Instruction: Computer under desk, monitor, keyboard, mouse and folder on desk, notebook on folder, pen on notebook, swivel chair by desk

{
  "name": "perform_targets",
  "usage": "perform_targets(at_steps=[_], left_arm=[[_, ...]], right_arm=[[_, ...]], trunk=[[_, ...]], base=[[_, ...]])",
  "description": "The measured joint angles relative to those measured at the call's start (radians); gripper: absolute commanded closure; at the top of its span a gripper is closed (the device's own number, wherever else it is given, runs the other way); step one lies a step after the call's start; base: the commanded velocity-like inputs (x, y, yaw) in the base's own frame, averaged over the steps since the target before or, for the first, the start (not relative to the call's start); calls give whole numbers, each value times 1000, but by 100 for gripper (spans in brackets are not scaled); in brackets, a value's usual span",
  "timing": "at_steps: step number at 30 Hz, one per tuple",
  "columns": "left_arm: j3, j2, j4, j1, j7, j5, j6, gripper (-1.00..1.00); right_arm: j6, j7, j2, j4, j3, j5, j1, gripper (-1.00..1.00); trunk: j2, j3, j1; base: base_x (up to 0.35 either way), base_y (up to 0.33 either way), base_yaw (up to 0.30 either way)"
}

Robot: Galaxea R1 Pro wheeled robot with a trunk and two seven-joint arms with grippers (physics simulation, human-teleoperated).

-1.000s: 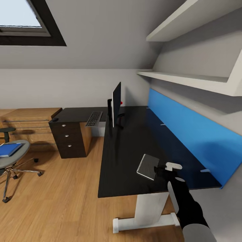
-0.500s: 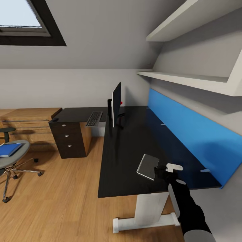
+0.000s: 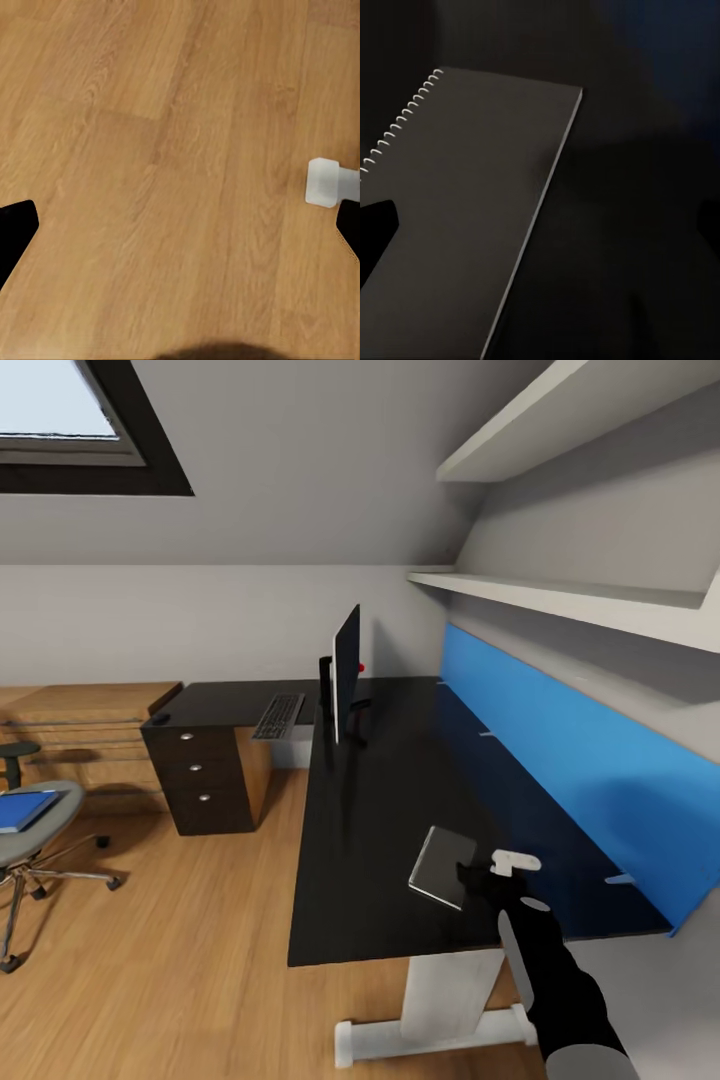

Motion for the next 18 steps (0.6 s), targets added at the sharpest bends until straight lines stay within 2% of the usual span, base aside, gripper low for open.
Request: perform_targets(at_steps=[11, 18], left_arm=[[-1, -1, 0, 0, -1, 0, 0, -100], [-1, 0, 0, 0, -1, 0, 0, -100]], right_arm=[[0, 0, 0, 7, 0, 0, 0, -100], [0, 0, 0, 7, 0, 0, 0, -100]], trunk=[[0, 0, 0], [0, 0, 0]], base=[[296, 0, 0], [109, 0, 0]])
